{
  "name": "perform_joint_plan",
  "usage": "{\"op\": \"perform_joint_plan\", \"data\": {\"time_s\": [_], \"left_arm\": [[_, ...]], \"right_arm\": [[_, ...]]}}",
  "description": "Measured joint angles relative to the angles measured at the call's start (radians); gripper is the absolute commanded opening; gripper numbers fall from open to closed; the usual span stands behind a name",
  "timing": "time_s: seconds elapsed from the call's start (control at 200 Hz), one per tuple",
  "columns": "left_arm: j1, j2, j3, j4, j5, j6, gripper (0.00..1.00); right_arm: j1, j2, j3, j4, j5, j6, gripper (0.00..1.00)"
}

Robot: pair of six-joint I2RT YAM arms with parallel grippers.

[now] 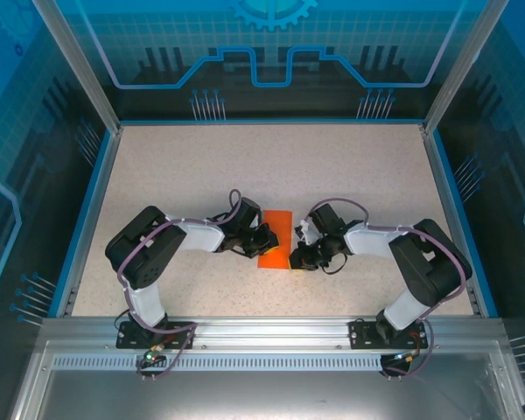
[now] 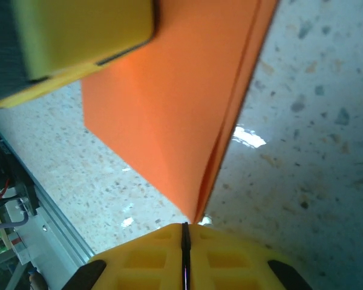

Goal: Fold a paper plane with a square sheet of paper (pick it up from the middle)
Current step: Fold the triangle a second time at the center of the table.

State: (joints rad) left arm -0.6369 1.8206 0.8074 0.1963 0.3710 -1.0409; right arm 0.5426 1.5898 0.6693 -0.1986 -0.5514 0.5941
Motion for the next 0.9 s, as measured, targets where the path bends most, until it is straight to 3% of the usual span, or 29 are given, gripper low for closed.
{"op": "perform_joint_plan", "data": {"time_s": [0.19,0.48,0.9], "left_arm": [[0.000,0.000,0.002,-0.003,0.000,0.000,0.10],[0.000,0.000,0.002,-0.004,0.000,0.000,0.10],[-0.001,0.000,0.009,-0.018,0.000,0.022,0.11]], "right_arm": [[0.001,-0.011,0.056,0.016,-0.006,0.034,0.12],[0.002,0.126,0.076,0.045,0.004,0.051,0.10],[0.001,0.090,0.036,0.085,0.004,0.055,0.10]]}}
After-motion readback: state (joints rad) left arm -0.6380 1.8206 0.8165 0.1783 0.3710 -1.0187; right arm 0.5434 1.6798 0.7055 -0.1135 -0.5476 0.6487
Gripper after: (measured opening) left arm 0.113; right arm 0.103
